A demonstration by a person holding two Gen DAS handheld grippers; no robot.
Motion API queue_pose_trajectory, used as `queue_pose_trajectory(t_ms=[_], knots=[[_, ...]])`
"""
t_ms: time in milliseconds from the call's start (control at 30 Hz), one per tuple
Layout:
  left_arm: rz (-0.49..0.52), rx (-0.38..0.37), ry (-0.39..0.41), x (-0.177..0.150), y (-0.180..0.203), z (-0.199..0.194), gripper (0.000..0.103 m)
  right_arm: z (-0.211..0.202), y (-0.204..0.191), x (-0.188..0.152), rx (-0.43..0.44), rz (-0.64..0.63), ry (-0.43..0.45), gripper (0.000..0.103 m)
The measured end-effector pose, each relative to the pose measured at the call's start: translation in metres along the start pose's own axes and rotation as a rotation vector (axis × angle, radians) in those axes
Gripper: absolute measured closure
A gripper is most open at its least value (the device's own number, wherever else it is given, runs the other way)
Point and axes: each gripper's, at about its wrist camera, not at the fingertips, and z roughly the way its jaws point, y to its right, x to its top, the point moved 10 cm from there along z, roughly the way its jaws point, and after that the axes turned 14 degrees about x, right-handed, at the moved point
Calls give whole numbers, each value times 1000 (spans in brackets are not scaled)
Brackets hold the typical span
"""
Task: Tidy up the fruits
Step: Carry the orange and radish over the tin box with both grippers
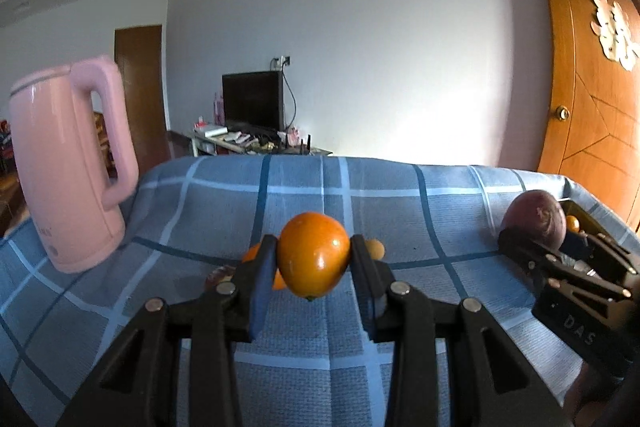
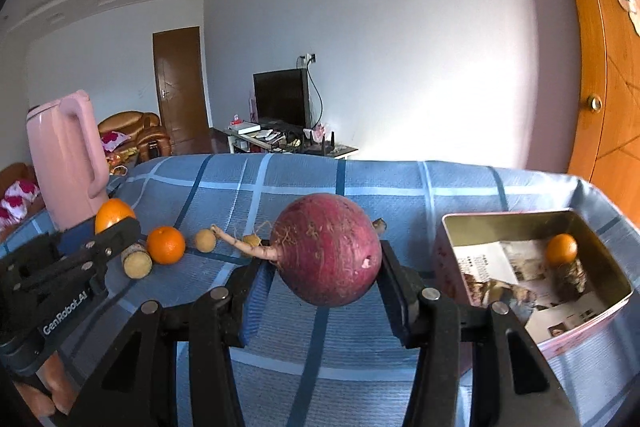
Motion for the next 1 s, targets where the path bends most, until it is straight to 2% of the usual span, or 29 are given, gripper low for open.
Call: queue_pose_trajectory(t_ms=[233, 1000], knots=[[6, 18, 2, -1, 16, -6, 65, -11, 4, -4, 7, -19, 4, 51], [39, -73, -5, -5, 109, -29, 65, -46, 67, -7, -71, -40, 20, 51]])
